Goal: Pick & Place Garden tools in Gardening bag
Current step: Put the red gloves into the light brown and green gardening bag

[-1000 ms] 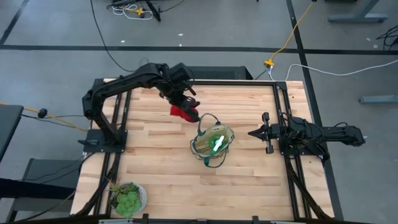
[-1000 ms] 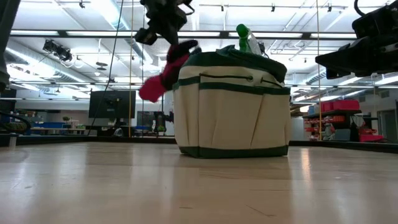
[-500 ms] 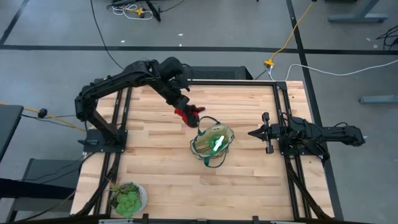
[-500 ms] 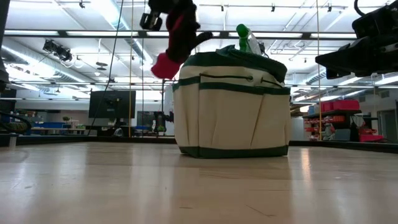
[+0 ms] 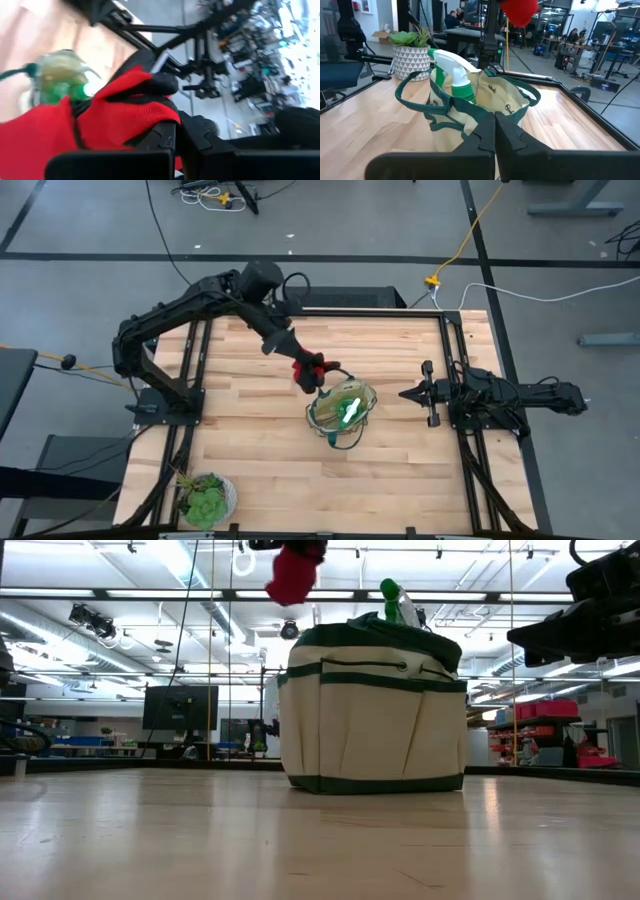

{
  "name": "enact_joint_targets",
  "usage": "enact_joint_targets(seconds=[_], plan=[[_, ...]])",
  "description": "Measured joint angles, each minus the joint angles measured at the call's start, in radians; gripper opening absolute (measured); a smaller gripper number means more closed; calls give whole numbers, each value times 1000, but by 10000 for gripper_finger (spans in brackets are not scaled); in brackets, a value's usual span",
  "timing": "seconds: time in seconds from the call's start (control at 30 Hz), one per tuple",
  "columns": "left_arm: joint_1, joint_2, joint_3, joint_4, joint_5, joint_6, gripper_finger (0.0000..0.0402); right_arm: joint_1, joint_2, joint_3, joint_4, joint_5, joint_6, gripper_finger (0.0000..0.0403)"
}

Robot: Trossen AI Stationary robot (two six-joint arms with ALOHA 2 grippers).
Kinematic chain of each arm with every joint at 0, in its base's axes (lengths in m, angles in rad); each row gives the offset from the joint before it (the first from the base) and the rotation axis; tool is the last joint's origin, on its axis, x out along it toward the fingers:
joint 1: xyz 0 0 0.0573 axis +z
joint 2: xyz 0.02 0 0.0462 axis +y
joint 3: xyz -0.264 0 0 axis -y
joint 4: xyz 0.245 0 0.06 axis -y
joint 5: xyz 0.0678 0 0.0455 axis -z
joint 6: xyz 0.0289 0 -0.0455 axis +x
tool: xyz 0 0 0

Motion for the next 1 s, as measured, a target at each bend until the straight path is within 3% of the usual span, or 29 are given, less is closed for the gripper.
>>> enact_joint_targets(seconds=[0.27,1.0], plan=[[-36,-4,0,39,122,10,6,0,0,0,0,0,0,2],[-122,-2,0,62,67,37,6,0,0,0,0,0,0,2]])
